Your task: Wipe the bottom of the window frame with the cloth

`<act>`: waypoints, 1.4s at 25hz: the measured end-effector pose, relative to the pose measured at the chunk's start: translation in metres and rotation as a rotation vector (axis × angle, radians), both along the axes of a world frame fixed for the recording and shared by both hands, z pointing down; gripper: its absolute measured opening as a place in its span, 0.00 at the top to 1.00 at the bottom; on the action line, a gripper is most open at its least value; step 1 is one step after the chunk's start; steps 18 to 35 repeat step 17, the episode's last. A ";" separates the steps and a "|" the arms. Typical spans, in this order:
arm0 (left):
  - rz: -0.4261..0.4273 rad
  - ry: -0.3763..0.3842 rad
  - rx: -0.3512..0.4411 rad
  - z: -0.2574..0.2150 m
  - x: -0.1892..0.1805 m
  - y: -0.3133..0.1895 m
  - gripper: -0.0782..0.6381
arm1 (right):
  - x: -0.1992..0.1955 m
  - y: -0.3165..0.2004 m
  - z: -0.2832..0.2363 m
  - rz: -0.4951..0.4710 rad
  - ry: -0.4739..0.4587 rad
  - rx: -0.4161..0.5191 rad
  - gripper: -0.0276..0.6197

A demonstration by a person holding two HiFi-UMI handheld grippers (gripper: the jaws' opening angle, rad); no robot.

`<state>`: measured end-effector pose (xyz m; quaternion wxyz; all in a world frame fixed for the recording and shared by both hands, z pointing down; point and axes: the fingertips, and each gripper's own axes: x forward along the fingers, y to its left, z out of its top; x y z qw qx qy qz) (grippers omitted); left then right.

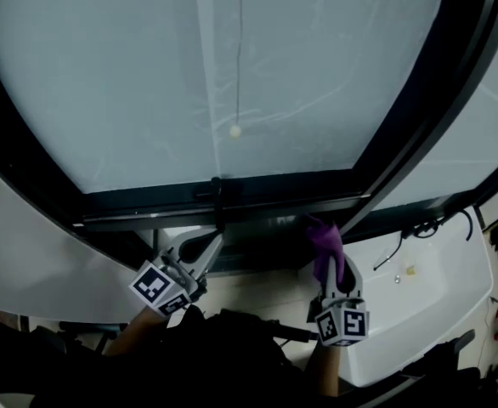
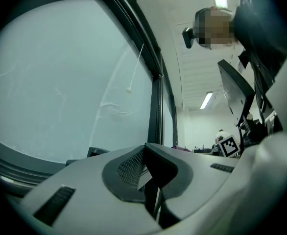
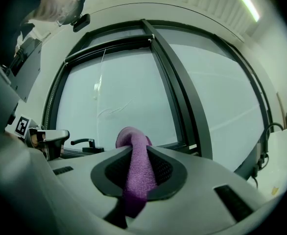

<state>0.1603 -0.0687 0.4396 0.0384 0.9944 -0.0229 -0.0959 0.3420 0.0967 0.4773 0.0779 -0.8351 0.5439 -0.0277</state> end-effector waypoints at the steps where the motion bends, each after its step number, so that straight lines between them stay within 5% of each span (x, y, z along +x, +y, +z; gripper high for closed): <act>1: 0.007 0.001 -0.006 0.000 -0.002 -0.001 0.89 | -0.004 0.001 0.002 0.007 -0.003 -0.007 0.86; 12: 0.090 -0.023 -0.048 0.017 -0.021 -0.010 0.89 | -0.029 0.015 0.016 0.098 -0.005 -0.075 0.86; 35: 0.091 -0.007 -0.075 0.018 -0.024 -0.010 0.89 | -0.038 0.021 0.018 0.102 0.000 -0.103 0.86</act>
